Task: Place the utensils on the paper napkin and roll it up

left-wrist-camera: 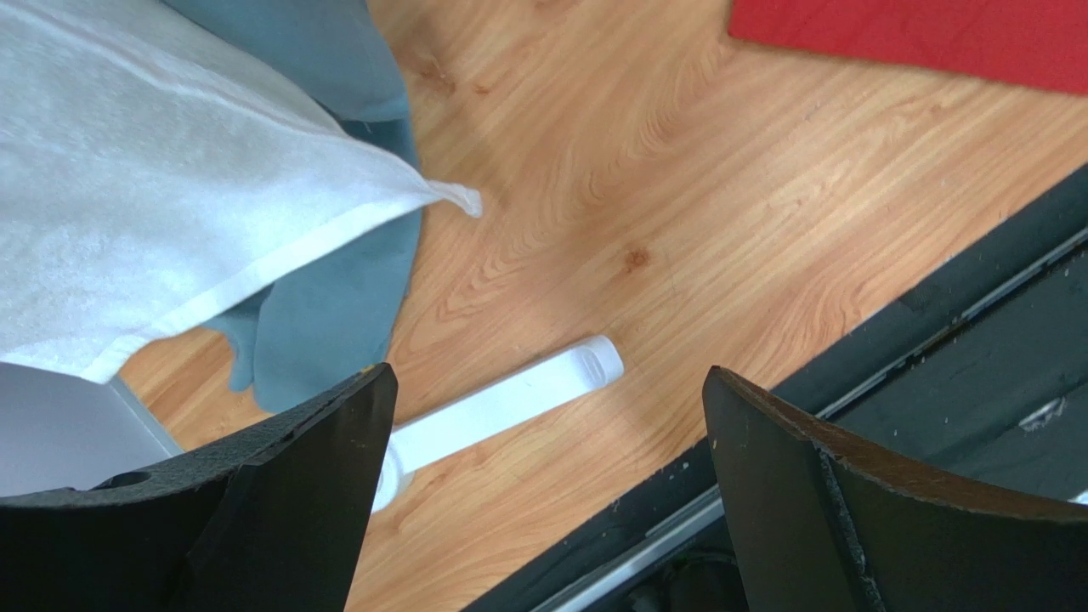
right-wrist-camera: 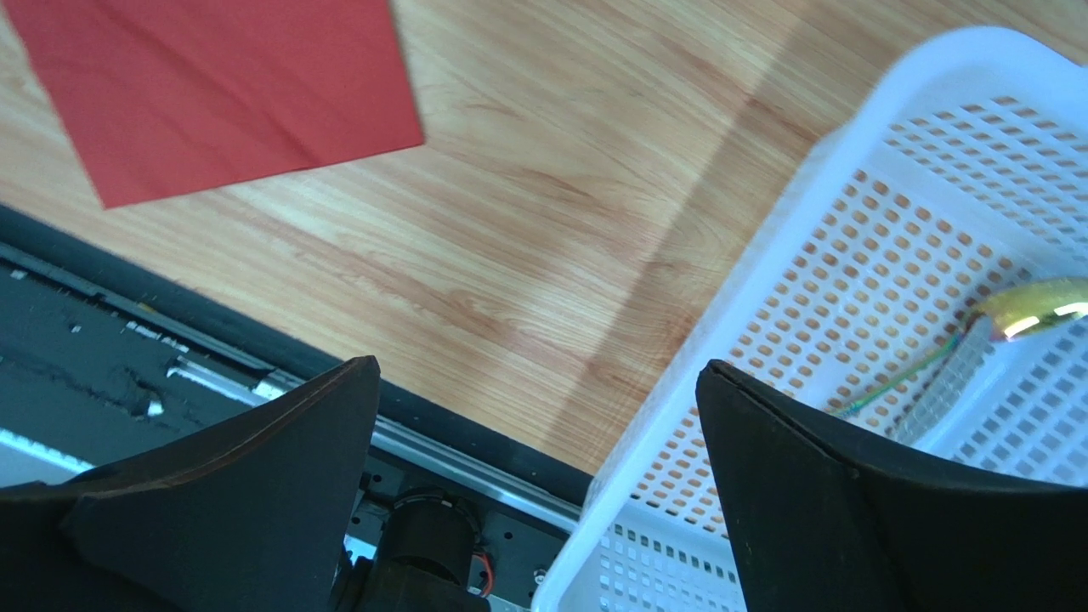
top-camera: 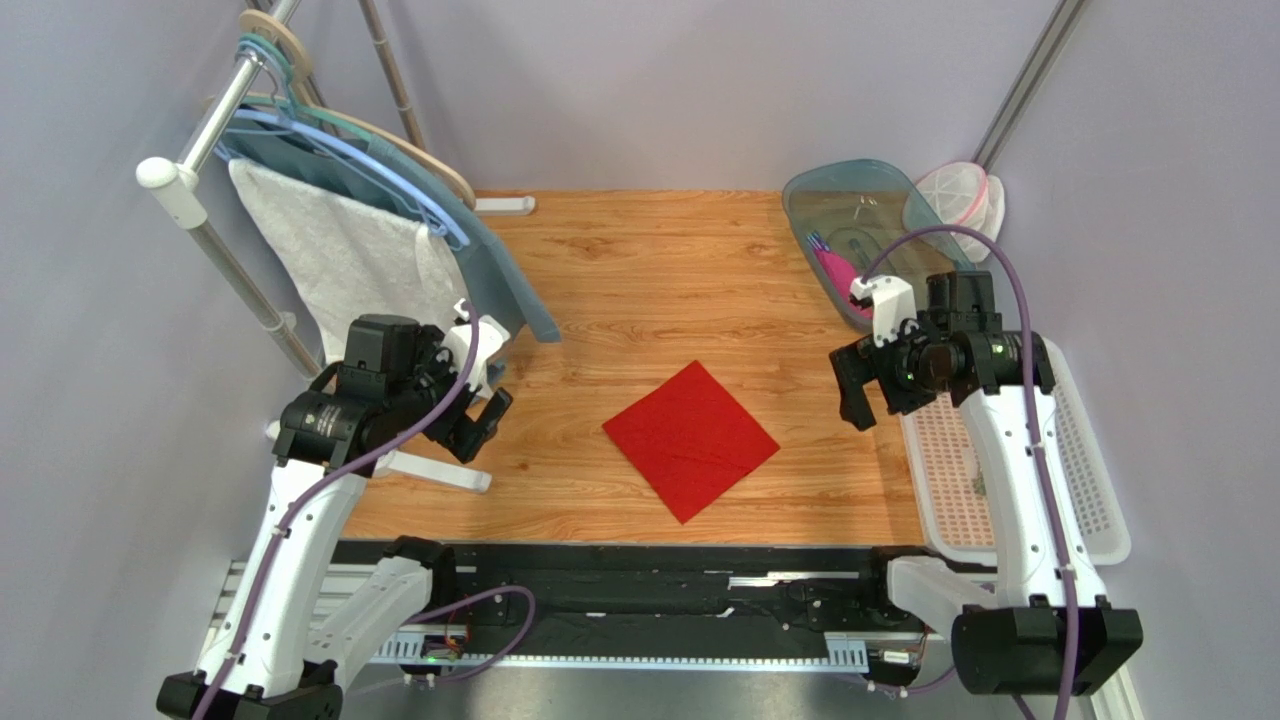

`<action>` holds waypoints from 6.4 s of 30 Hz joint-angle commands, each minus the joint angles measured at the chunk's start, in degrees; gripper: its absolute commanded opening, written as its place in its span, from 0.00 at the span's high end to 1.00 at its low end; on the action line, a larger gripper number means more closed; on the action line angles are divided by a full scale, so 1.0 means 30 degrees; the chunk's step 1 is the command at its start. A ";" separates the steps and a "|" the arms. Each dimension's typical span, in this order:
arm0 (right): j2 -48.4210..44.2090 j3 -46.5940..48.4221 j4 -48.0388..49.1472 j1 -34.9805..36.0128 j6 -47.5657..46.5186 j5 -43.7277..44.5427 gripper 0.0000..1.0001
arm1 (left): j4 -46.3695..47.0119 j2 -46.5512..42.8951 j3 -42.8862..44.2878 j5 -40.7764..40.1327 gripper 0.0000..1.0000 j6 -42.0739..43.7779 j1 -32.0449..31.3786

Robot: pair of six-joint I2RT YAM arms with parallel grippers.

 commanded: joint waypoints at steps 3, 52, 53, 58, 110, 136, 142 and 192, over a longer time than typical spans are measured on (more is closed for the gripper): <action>0.2610 0.2021 0.0414 -0.2322 0.1851 0.2654 0.03 | 0.2982 0.0936 0.1664 0.0340 0.01 -0.2348 0.0077; 1.3046 0.0090 0.4661 -1.4776 -0.8429 0.7171 0.60 | 0.3658 0.5010 0.3423 0.3154 0.01 -0.2584 0.0047; 1.3134 0.0031 0.4864 -1.4776 -0.8400 0.7170 0.60 | 0.3658 0.4980 0.3423 0.3155 0.01 -0.2584 0.0047; 1.3836 -0.0291 0.5334 -1.4776 -0.8282 0.6878 0.59 | 0.3482 0.4805 0.3394 0.3038 0.01 -0.2526 0.0047; 1.4425 0.2930 0.1411 -1.5069 -0.8722 0.0669 1.00 | 0.3481 0.5245 0.3951 0.1661 0.01 -0.2232 0.0047; 0.8481 0.6711 -0.3632 -0.9312 -0.1967 -0.4050 1.00 | 0.4536 0.5215 0.3715 0.1135 0.01 -0.3695 0.0047; 0.7891 0.6769 -0.0440 -0.3191 0.4336 -0.3907 1.00 | 0.5063 0.4337 0.3190 -0.0184 0.01 -0.4252 0.0047; 1.9871 0.6704 0.7007 0.8632 1.0093 -0.2198 1.00 | 0.6031 0.1173 0.0318 0.0778 0.01 -0.5721 0.0047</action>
